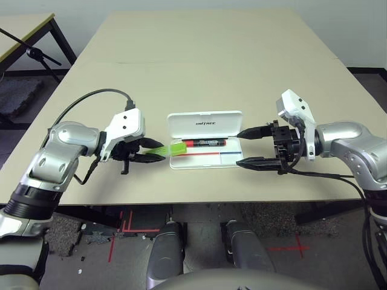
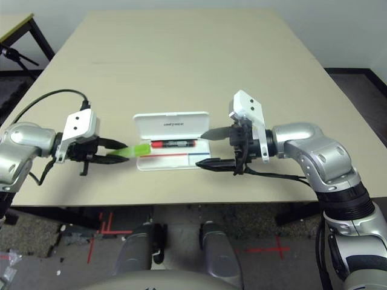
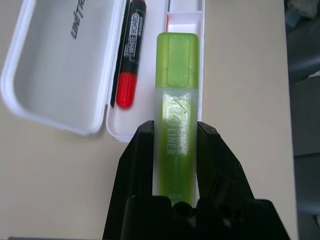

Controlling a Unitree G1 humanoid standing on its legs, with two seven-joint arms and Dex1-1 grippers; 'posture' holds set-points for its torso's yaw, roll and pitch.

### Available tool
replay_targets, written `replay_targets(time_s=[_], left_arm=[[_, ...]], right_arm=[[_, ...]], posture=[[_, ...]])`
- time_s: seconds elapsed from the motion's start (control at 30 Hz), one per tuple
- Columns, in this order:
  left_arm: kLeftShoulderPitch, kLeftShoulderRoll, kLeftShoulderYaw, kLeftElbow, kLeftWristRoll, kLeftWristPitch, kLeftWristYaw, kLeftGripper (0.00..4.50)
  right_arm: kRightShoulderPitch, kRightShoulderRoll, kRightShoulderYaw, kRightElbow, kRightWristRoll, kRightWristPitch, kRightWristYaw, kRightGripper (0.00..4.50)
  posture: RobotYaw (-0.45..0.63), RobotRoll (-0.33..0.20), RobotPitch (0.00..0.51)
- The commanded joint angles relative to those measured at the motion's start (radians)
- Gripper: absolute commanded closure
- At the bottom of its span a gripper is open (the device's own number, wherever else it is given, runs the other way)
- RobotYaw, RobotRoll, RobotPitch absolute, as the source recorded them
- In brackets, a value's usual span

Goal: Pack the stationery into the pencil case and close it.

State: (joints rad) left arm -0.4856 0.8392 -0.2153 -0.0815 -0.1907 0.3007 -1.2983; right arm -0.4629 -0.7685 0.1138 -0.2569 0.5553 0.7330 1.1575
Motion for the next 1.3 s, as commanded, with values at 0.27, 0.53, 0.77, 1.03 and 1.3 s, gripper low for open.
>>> replay_targets(time_s=[0.27,0.53,0.77,1.03,1.3], left_arm=[[-0.126,-0.137,-0.148,0.037,0.096,0.039,0.036,3.42],[-0.132,-0.197,-0.224,0.078,0.139,0.024,0.023,3.42],[-0.125,-0.204,-0.230,0.095,0.155,0.022,0.032,3.42],[-0.122,-0.208,-0.231,0.096,0.172,0.025,0.045,3.42],[-0.113,-0.190,-0.226,0.076,0.177,0.038,0.043,0.83]], right_arm=[[0.012,-0.067,-0.003,0.060,-0.060,-0.055,0.019,0.00],[0.020,-0.068,-0.007,0.067,-0.069,-0.064,0.009,0.00],[0.032,-0.069,-0.015,0.056,-0.070,-0.061,0.005,0.00],[0.032,-0.058,-0.016,0.059,-0.081,-0.072,-0.012,0.00],[0.022,-0.042,-0.008,0.073,-0.092,-0.083,-0.024,0.00]], posture=[[-0.09,0.000,0.103],[-0.11,0.000,0.102],[-0.12,0.000,0.104],[-0.12,0.000,0.109],[-0.11,0.000,0.108]])
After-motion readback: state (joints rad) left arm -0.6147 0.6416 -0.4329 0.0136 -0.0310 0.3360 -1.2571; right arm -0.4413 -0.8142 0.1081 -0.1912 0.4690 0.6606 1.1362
